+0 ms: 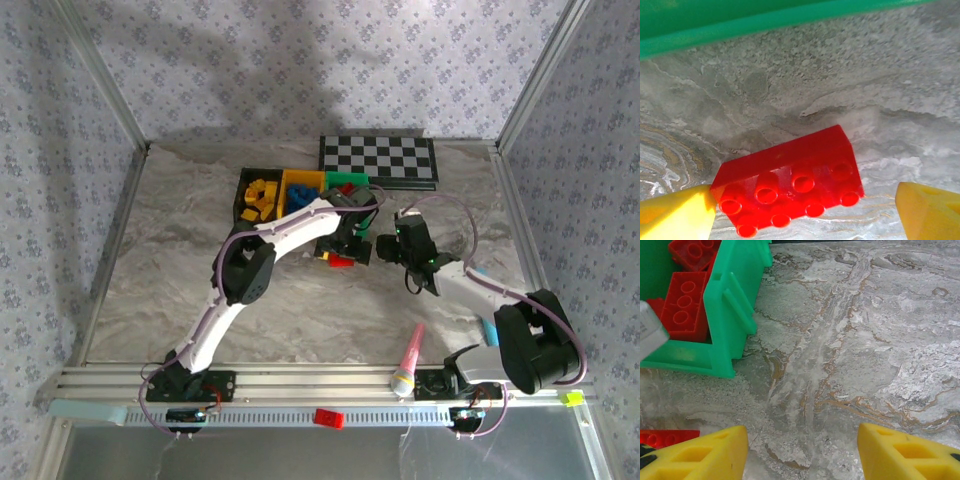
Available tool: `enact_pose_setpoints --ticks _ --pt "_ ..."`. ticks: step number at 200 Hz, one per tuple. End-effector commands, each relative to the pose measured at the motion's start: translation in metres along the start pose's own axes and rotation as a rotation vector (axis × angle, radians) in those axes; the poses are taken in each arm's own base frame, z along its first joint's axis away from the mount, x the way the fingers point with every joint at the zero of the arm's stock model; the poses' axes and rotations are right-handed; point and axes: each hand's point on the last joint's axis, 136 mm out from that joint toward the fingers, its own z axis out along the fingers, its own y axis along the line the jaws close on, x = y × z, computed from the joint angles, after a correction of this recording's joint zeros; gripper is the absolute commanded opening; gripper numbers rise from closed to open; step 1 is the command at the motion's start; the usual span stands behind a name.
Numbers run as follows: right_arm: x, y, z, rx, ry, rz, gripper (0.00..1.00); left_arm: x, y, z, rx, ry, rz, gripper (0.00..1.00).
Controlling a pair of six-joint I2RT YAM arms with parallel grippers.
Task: Sort the legos into containers by color
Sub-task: Pick up the lego from the center of the table.
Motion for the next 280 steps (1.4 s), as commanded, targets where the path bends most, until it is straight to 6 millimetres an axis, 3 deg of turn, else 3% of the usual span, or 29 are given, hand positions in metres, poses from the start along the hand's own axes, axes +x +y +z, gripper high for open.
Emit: enact_pose_setpoints --ticks 1,73,98,136,148,160,280 --pt "-0.005 -0.002 -0.002 -0.01 -0.011 0.039 0.61 0.006 0.001 0.008 -0.031 0.038 -0.009 0.91" --pt "-0.003 -0.012 -0.001 0.005 -0.005 0.059 0.62 0.007 -0.004 0.017 -0.015 0.065 0.003 0.82" --pt "-0.003 -0.011 -0.001 -0.002 -0.003 0.062 0.62 0.009 -0.002 0.018 -0.022 0.069 0.005 0.59" --pt "-0.003 -0.012 -0.001 -0.001 -0.002 0.063 0.62 0.009 -0.003 0.015 -0.016 0.06 0.004 0.59" --pt "-0.004 -0.012 -0.002 0.0 -0.006 0.065 0.62 0.007 -0.005 0.012 -0.007 0.049 0.009 0.59" --pt "-0.004 -0.013 -0.002 0.002 -0.008 0.066 0.62 0.004 -0.008 0.006 0.002 0.025 0.013 0.52" --pt "-0.007 -0.028 -0.005 0.051 -0.018 0.068 0.62 -0.046 -0.041 -0.057 0.097 -0.266 0.077 0.51"
